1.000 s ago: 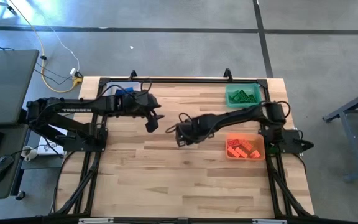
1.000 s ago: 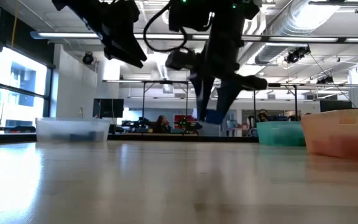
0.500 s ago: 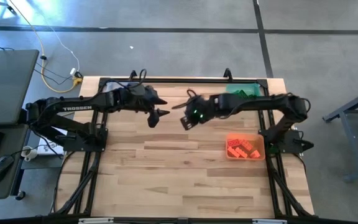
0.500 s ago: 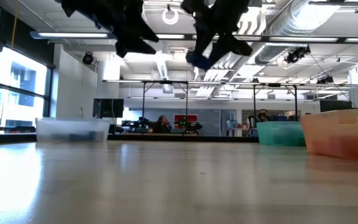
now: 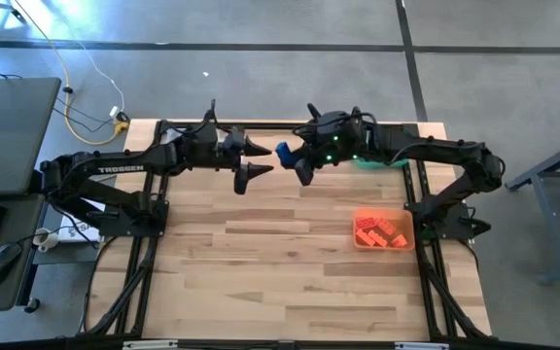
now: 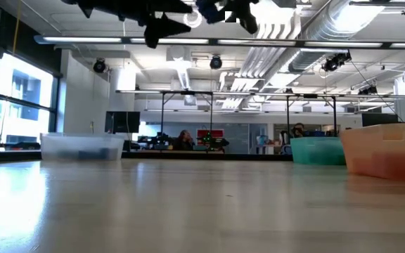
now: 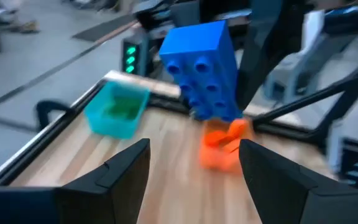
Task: Sort & place blocks by color
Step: Put the blue game piece into the transparent bin
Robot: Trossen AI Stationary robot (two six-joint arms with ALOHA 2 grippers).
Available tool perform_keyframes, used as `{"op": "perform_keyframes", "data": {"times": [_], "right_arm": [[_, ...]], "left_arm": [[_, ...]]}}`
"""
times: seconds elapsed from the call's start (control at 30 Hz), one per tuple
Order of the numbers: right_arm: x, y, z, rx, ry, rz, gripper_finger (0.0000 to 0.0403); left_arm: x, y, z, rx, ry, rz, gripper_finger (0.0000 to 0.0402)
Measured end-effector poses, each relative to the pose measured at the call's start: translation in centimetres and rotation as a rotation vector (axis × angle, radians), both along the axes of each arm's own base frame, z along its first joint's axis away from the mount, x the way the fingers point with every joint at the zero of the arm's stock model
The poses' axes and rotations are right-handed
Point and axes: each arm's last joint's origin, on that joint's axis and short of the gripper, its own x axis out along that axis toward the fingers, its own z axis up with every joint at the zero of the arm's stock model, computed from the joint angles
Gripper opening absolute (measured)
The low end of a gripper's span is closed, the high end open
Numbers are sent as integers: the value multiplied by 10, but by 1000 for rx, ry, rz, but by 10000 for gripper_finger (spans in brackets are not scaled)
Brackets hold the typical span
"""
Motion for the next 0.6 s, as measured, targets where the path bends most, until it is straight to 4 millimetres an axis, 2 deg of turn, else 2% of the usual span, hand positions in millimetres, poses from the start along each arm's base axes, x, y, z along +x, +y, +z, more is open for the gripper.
{"op": "perform_keyframes", "data": {"times": [0.4,0.6], "right_arm": [[3,0,9,-95,-109,199,103],[4,0,11,-114,-132,205,103]], "left_arm": [[2,-1,18,-73,-197,-94,232],[2,0,23,-126,-253,-116,232]]}}
